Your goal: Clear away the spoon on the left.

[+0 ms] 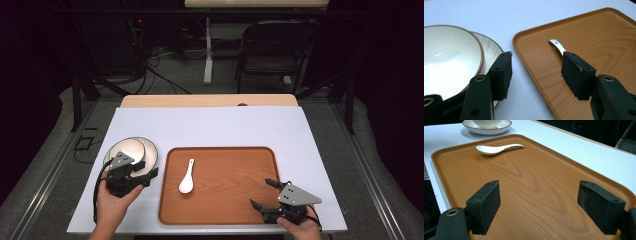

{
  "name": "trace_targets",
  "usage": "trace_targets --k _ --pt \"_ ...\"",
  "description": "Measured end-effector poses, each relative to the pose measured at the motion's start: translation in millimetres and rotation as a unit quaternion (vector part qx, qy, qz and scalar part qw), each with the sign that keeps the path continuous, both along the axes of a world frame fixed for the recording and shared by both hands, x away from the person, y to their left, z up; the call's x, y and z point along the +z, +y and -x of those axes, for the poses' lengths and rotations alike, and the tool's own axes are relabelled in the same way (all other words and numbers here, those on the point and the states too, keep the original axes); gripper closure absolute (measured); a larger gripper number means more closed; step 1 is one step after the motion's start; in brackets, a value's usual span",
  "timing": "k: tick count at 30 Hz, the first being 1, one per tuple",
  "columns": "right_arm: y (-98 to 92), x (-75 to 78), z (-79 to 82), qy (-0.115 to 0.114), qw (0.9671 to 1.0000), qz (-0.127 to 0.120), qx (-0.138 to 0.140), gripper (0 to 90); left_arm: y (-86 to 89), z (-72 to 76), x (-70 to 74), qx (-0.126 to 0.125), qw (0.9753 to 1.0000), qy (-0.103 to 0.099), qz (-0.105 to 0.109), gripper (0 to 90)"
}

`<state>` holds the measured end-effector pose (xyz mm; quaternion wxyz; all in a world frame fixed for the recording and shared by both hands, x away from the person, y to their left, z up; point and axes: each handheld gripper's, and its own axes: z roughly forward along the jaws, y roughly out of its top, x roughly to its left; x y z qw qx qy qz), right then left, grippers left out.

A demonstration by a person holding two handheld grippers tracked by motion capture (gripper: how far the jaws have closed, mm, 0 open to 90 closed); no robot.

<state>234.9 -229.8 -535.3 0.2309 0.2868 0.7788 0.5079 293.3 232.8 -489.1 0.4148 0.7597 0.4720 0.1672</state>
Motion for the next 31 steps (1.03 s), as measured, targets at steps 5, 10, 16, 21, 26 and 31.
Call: trace_targets --k 5,10,16,21,26,31 --pt "0.6 -0.2 0.2 0.001 1.0000 0.001 0.001 18.3 8.0 3.5 -3.3 0.009 0.9999 -0.004 0.007 42.3" --pt "0.4 -0.4 0.0 0.002 1.0000 0.001 0.001 18.3 15.2 5.6 -10.4 0.021 0.9996 -0.008 0.014 42.2" --pt "-0.1 -0.7 -0.2 0.002 1.0000 -0.001 0.001 18.3 18.8 6.3 -16.5 0.022 0.9996 -0.011 0.014 42.0" --pt "-0.4 -0.5 -0.2 0.000 1.0000 0.000 0.001 18.3 20.5 6.1 -20.1 0.024 0.9996 -0.006 0.017 42.0" --pt "-0.8 -0.5 -0.2 -0.001 1.0000 0.001 0.001 18.3 21.4 5.9 -23.5 0.025 0.9993 0.003 0.026 43.0" --pt "-0.9 -0.5 -0.2 -0.001 1.0000 0.001 0.002 18.3 20.1 5.8 -25.0 0.020 0.9990 0.021 0.034 46.6"
